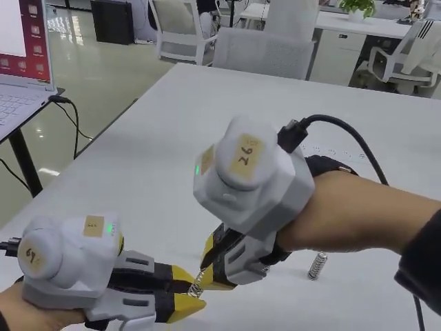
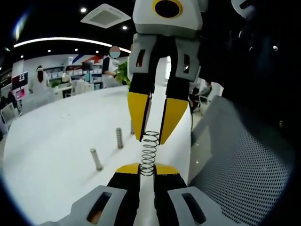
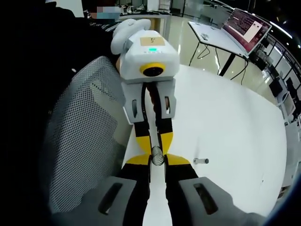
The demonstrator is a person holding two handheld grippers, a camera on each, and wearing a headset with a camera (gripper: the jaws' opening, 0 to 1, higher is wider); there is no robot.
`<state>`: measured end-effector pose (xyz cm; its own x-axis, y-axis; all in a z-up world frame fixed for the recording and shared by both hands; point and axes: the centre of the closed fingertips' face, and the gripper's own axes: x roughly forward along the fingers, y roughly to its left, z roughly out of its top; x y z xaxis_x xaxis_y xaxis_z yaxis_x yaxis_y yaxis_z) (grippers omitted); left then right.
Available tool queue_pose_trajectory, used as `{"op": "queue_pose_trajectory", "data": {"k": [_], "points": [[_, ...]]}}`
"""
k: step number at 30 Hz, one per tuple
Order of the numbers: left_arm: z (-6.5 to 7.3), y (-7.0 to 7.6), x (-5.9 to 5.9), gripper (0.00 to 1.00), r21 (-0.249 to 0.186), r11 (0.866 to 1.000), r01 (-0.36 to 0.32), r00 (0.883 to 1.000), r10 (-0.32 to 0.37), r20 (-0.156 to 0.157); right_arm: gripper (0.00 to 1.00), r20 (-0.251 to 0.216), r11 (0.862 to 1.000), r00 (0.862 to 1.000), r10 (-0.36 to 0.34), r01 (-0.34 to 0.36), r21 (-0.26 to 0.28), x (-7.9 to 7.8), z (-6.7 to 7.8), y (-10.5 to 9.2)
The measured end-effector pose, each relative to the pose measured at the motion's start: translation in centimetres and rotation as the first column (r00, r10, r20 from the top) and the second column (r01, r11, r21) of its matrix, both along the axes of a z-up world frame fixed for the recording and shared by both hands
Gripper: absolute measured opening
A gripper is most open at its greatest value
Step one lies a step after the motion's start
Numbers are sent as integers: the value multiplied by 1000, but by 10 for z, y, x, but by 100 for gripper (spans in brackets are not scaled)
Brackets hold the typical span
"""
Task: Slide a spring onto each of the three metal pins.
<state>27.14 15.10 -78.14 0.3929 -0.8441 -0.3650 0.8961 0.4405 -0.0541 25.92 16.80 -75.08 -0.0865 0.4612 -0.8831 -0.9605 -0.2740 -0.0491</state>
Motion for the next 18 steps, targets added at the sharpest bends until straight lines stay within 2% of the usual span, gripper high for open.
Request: {"op": "queue_pose_trajectory", "data": {"k": [8,18], "points": [[0,2,2,2,-13,1000,-11,1000,11,-3,13,-8,1000,1000,7,-7,-15,1,-5,-1],[7,0,3,2,-42,999,-7,1000,8,13,11,-30,1000,1000,-3,3,-21,2,-14,3]]}}
